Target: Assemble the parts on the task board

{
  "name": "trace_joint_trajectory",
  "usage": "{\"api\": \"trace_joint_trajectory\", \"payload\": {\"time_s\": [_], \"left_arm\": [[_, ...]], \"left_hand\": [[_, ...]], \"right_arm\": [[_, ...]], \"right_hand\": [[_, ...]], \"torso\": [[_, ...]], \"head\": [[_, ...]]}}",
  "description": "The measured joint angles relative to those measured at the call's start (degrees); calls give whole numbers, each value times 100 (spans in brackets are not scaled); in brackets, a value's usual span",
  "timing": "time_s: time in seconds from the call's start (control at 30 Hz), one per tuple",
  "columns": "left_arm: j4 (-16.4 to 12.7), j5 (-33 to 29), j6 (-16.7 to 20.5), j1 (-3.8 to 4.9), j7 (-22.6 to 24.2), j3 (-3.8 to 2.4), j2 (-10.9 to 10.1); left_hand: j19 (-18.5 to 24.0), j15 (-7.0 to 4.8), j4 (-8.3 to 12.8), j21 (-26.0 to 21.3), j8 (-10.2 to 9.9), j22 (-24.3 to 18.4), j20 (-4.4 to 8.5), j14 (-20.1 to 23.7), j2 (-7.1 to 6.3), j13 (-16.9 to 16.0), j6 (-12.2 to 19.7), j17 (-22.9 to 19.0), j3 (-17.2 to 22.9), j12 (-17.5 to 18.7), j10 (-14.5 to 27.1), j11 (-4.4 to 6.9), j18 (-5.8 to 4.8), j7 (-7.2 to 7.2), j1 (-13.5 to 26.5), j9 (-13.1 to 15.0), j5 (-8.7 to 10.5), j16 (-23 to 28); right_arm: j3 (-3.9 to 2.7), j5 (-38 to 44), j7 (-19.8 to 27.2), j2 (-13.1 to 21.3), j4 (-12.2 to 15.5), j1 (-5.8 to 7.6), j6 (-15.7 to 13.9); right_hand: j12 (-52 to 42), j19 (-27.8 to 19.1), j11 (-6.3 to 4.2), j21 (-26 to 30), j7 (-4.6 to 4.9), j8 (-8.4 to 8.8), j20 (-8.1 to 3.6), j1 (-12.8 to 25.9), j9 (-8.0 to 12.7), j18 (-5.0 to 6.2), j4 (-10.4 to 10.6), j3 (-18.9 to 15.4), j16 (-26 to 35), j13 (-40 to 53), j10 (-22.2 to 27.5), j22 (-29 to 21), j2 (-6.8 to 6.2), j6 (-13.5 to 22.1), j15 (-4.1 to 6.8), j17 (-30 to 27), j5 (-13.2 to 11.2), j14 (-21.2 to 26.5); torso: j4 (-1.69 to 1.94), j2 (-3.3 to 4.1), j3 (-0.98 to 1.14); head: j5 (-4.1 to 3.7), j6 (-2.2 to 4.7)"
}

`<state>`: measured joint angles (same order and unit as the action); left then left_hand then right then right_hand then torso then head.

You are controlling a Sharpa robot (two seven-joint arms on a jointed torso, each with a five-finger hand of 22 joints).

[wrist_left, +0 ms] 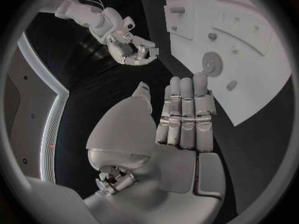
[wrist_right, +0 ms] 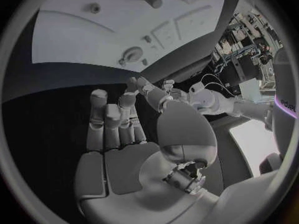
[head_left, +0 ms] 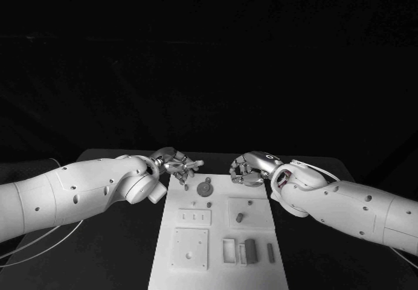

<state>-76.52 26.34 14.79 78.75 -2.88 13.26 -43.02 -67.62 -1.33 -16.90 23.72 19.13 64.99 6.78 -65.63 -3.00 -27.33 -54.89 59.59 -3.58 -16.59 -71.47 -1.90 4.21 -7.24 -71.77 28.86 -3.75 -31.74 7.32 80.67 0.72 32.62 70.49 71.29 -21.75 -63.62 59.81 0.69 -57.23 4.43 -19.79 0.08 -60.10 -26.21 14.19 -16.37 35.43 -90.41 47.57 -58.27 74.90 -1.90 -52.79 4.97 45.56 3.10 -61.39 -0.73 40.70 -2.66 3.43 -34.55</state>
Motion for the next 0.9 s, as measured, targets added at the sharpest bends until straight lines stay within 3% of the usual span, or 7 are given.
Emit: {"api": "trace_joint_trajectory", "payload": {"time_s": [0.4, 0.83, 0.9], "left_arm": [[-184, 258, -120, -39, -433, 43, 272], [-334, 367, -120, -58, -716, 43, 218], [-337, 387, -123, -60, -755, 43, 223]], "left_hand": [[100, 11, 0, 0, -52, 185, 29, 137, -114, -233, -172, 11, 0, -5, 75, -14, 0, 68, 452, 2, -46, -148], [110, -1, 2, 0, -121, 236, 19, 190, -198, -323, -171, -13, 107, -5, 130, -29, 0, 69, 605, -13, -45, -199], [110, 11, 6, 0, -140, 257, 19, 217, -215, -348, -184, -33, 167, -5, 137, -35, 0, 57, 587, -13, -155, -229]], "right_arm": [[13, 25, -247, -587, -39, -10, 238], [32, 157, -519, -774, -63, -117, 429], [32, 176, -555, -780, -38, -119, 431]], "right_hand": [[22, 0, -9, 0, 0, 2, 1, 54, -1, 1, 0, 0, 0, -8, -9, 0, 9, 0, 0, -12, 0, -1], [22, 0, -9, 0, 1, 25, 3, 54, -3, 1, 0, 0, 0, -8, -11, 5, 8, 1, -4, -18, 0, -2], [22, 0, -9, 0, 2, 34, 3, 54, -5, 2, 0, 0, 0, -13, -11, 4, 8, 1, -4, -18, 0, -2]], "torso": [[-39, -166, -19], [-58, -256, -36], [-59, -259, -36]], "head": [[37, -76], [47, -130], [52, -135]]}}
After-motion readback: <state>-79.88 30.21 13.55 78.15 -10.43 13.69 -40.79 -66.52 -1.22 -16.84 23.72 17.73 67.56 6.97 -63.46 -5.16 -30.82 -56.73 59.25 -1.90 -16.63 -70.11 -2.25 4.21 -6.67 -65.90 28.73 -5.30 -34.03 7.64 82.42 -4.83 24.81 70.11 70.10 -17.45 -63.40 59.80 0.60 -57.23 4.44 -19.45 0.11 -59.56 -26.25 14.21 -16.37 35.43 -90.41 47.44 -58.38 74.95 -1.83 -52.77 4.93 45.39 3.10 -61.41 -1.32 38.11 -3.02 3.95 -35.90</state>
